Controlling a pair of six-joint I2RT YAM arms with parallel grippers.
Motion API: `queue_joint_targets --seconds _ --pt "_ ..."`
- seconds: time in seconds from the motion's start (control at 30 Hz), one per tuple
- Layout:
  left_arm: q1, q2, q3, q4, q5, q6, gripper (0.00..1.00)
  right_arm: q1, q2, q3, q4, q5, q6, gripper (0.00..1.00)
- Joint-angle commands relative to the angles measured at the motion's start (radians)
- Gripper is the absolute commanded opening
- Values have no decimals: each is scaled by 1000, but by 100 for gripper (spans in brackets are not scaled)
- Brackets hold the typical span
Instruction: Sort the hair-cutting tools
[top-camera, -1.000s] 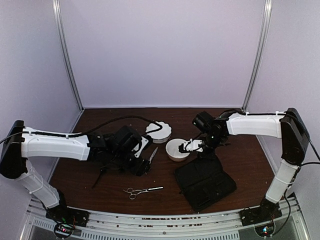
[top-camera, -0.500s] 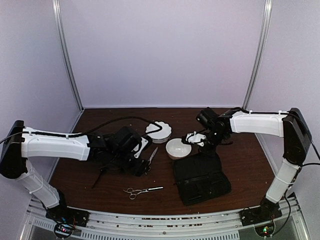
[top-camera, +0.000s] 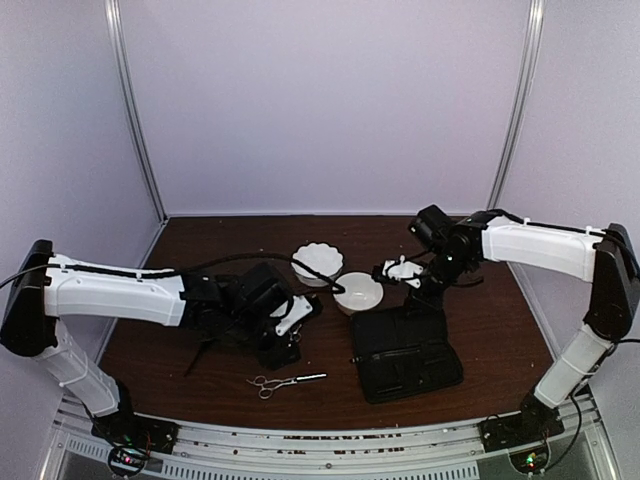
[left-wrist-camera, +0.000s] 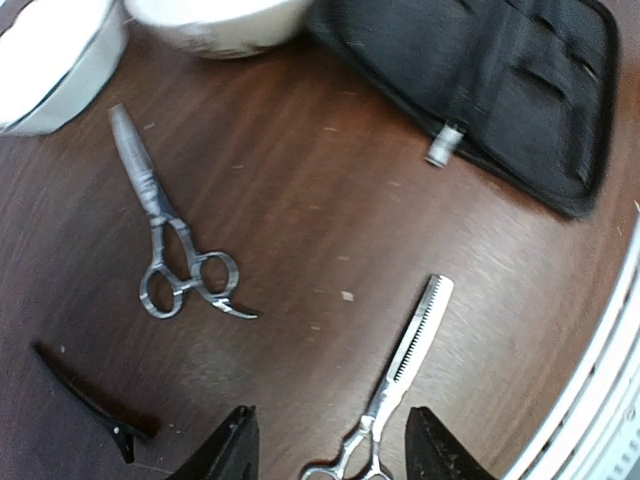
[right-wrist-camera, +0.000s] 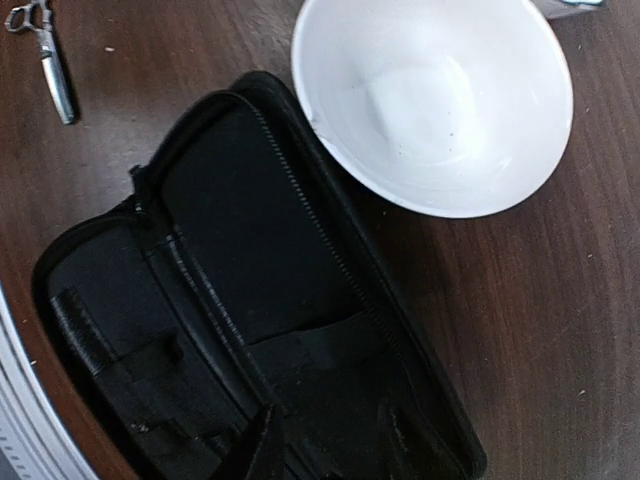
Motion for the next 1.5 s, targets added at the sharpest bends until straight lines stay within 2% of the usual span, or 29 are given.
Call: queue_joint_targets --seconds 0.0,0.2,0.43,0.83,0.9,1.07,1.2,1.3,1.47 --pt "-54 57 74 -113 39 134 50 -17 -176 11 -92 -108 -41 34" --pt "-86 180 143 -279 41 216 45 -99 -352 -70 -33 -273 11 38" --pt "-94 246 170 -318 -71 307 44 -197 -442 -213 118 -438 106 43" --pt "-92 387 266 -325 -6 299 31 -212 -471 -277 158 -464 99 45" --pt "-91 403 276 -343 -5 296 29 -216 -462 -270 149 -465 105 45" --pt "-91 406 259 -371 -20 269 34 -239 -456 -225 80 -474 118 46" --pt "-86 412 234 -392 -23 257 23 -240 -450 -183 -31 -448 119 48" --pt "-82 408 220 -395 -38 251 14 -239 -424 -147 -122 -369 112 49" --pt "-81 382 284 -419 -61 263 3 -248 -380 -98 -264 -240 138 49"
